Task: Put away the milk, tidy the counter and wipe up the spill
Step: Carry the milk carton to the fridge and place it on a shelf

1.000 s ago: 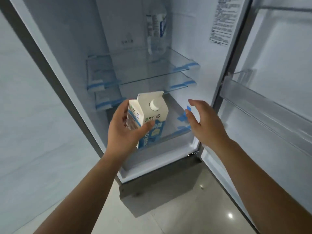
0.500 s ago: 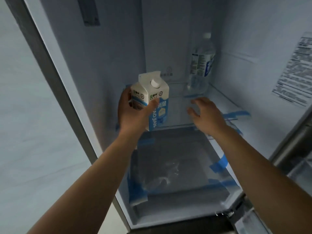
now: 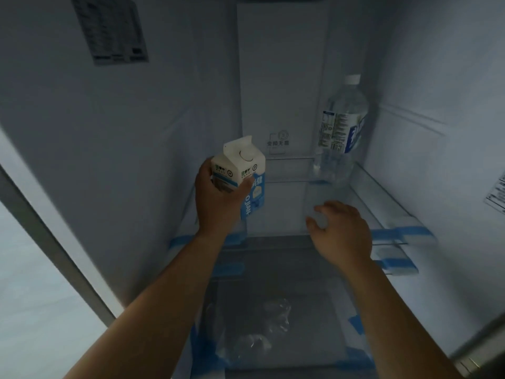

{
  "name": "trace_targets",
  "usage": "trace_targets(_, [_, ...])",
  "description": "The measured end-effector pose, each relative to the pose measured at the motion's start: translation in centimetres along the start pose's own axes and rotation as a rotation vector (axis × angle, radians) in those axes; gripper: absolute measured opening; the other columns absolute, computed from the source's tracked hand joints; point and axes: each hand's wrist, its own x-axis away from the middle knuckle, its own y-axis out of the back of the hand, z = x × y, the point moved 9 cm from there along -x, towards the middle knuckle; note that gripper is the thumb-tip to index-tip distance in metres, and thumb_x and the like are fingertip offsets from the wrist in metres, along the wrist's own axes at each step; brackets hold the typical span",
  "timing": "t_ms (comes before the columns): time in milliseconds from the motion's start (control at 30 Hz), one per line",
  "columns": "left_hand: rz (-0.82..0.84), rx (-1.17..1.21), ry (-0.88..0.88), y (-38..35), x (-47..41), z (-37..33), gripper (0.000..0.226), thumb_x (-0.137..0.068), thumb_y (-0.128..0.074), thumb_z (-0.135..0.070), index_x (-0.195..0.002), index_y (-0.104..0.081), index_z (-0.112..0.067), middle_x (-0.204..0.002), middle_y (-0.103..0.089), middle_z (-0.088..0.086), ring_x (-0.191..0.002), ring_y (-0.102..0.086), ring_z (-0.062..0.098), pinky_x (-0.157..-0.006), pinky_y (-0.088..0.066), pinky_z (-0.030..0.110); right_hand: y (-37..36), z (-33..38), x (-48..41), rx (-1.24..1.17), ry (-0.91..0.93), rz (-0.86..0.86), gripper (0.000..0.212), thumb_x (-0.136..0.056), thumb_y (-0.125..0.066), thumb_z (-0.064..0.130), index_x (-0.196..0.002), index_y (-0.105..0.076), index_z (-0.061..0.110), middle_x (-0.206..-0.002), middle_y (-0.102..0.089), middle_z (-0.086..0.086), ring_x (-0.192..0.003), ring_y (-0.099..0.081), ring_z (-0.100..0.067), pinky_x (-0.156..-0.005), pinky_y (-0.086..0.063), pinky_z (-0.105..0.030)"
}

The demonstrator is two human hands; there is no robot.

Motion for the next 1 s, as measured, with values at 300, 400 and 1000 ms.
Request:
trace_targets(300, [0.056,-0.091,0.001,0.0,-0.2,-0.3,0.075,-0.063,-0.083,-0.03,-0.125,-0.042,-0.021,-0.114,-0.051,-0.011,-0.103,-0.054,0.005,-0.08,-0.047,0.02,-0.1,-0.1,0.0,-0.038,0.002,0.0,0.044,-0.088,-0.051,0.041,-0.125,-0.056,0.017,-0.137,-0.05,-0.006,-0.126,-0.04,-0.027,-0.101,-0.034,-0.038])
trace_targets(400, [0.037,-0.134,0.039,1.0,0.3,-1.3,0.086,-0.068,-0.078,-0.036,-0.138,-0.031,-0.02,-0.127,-0.04,-0.008,-0.111,-0.039,0.002,-0.087,-0.038,0.022,1.4,0.3,0.7,-0.162,0.008,-0.039,0.035,-0.087,-0.057,0.03,-0.115,-0.061,0.01,-0.122,-0.059,-0.011,-0.112,-0.053,-0.027,-0.088,-0.038,-0.027])
trace_targets(1000, [0.978,0.36,-0.301,-5.2,21.0,-12.9,0.029,-0.084,-0.063,-0.014,-0.111,-0.055,-0.021,-0.103,-0.059,-0.011,-0.097,-0.054,-0.008,-0.083,-0.041,0.009,23.3,2.8,29.1,0.31,-0.38,-0.516,0.033,-0.084,-0.058,0.034,-0.113,-0.058,0.018,-0.115,-0.061,-0.003,-0.104,-0.054,-0.025,-0.087,-0.04,-0.035])
